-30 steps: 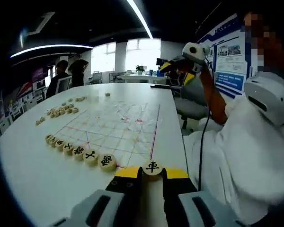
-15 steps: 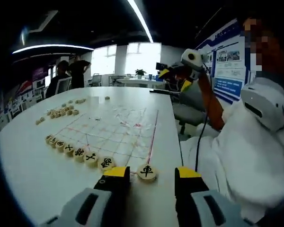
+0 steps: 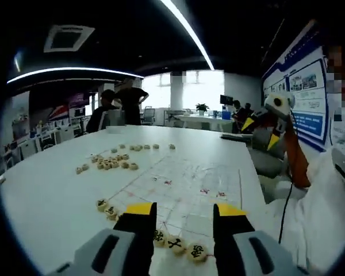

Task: Pick up the chess pieces one by one and place each piece onto its starting position on the chessboard, setting the pieces on their correct points until all the chess pieces are arranged in the starting layout

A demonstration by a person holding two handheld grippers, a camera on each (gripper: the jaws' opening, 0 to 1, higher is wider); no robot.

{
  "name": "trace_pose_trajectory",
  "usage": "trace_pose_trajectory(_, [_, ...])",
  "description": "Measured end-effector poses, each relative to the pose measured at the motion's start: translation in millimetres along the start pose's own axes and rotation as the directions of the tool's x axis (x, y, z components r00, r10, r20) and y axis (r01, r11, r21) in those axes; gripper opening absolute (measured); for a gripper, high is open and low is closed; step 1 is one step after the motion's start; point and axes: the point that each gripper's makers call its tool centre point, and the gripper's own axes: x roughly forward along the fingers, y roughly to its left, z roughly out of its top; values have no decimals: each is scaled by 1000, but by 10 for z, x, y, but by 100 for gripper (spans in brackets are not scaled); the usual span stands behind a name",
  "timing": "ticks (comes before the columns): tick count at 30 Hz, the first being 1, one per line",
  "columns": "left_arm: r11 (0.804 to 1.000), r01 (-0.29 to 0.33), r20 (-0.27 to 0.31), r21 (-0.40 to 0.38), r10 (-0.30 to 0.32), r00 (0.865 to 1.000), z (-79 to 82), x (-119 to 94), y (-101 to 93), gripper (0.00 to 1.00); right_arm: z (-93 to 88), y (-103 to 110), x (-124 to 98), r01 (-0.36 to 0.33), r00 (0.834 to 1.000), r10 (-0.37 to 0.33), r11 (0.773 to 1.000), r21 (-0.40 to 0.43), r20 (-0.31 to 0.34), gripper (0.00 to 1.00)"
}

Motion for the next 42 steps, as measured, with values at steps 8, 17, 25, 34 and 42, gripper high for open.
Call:
trace_pose_trajectory(8, [985, -167, -22, -45, 166, 986, 77, 415, 685, 38, -7, -113, -33, 43, 999, -44, 999, 29, 6, 45])
trace_pose_trajectory(17, [953, -297, -38, -63, 295, 955, 192, 869, 1284, 34, -13, -291, -82, 108, 994, -110, 991, 83, 14, 45])
trace_pose_trajectory(25, [929, -363, -54, -74, 360, 932, 266, 1203, 1621, 32, -17, -342, -99, 123, 992, -125, 988, 98, 19, 45])
trace_pose_trajectory(34, [906, -413, -113, -91, 403, 908, 178, 1558, 1906, 31, -9, -359, -125, 133, 990, -136, 986, 100, 23, 45])
trace_pose_trajectory(42, [901, -421, -156, -105, 403, 902, 124, 1758, 2032, 30, -12, -367, -132, 134, 990, -137, 986, 99, 23, 45])
